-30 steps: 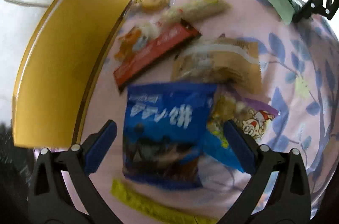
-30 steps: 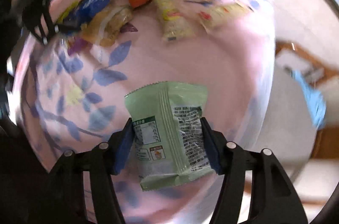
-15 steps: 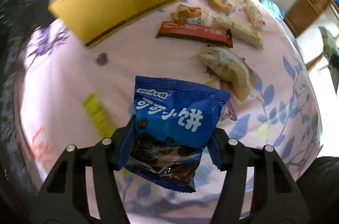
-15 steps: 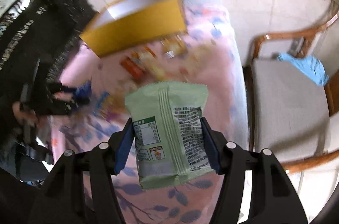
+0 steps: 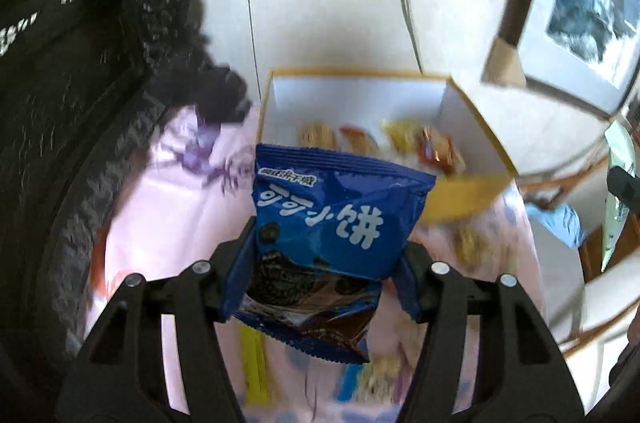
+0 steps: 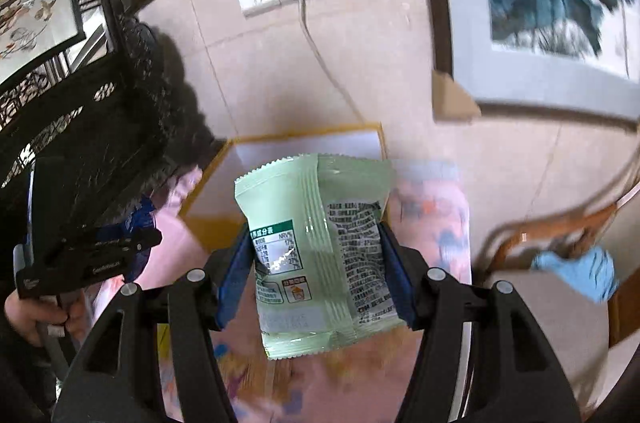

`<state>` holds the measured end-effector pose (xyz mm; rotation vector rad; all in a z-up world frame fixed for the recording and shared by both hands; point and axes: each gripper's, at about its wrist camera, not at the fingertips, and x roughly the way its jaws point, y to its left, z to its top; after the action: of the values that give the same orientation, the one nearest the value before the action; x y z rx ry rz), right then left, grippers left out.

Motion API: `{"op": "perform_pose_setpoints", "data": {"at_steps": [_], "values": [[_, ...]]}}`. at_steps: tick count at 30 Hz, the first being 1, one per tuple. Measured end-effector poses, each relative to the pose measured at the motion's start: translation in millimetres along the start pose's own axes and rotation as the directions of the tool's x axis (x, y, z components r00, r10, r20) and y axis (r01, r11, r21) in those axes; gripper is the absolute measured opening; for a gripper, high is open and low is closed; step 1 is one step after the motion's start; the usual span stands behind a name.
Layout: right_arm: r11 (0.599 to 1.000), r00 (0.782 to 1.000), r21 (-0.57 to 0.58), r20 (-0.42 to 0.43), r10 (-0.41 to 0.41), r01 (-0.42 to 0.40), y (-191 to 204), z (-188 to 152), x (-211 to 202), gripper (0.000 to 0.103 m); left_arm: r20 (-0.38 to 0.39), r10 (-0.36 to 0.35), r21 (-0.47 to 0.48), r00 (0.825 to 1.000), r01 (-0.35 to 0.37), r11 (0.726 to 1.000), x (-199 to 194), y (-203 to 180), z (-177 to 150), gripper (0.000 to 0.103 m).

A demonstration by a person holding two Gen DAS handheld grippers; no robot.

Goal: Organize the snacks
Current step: 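Carry the blue cookie bag and pale green bag over the yellow box and release, then grasp the yellow stick snack with the left gripper while the right grasps the cartoon-boy bag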

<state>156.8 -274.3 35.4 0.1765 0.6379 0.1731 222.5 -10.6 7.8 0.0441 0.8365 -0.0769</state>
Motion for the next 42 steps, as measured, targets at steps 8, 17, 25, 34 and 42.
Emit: {"op": "perform_pose_setpoints", "data": {"at_steps": [8, 17, 25, 34, 42], "values": [[0.996, 0.996, 0.017, 0.016, -0.090, 0.090, -8, 52, 82, 0.061, 0.087, 0.017, -0.003, 0.996, -0.017, 1.000, 35, -8, 57, 0.061], [0.991, 0.992, 0.050, -0.043, -0.120, 0.122, -16, 69, 149, 0.061, 0.070, 0.014, -0.016, 0.997, -0.013, 1.000, 82, -7, 87, 0.061], [0.977, 0.977, -0.026, -0.027, -0.212, 0.211, -26, 75, 173, 0.099, 0.076, 0.110, 0.007, 0.991, -0.111, 0.994, 103, -19, 94, 0.101], [0.957, 0.961, -0.107, -0.044, -0.275, 0.269, -54, 48, 87, 0.102, -0.069, 0.248, 0.064, 0.966, -0.244, 0.968, 64, 17, 17, 0.101], [0.953, 0.870, -0.006, -0.407, -0.279, 0.302, -97, -115, 44, 0.102, -0.343, 0.395, 0.172, 0.852, -0.356, 0.918, 30, 66, -146, 0.101]]}}
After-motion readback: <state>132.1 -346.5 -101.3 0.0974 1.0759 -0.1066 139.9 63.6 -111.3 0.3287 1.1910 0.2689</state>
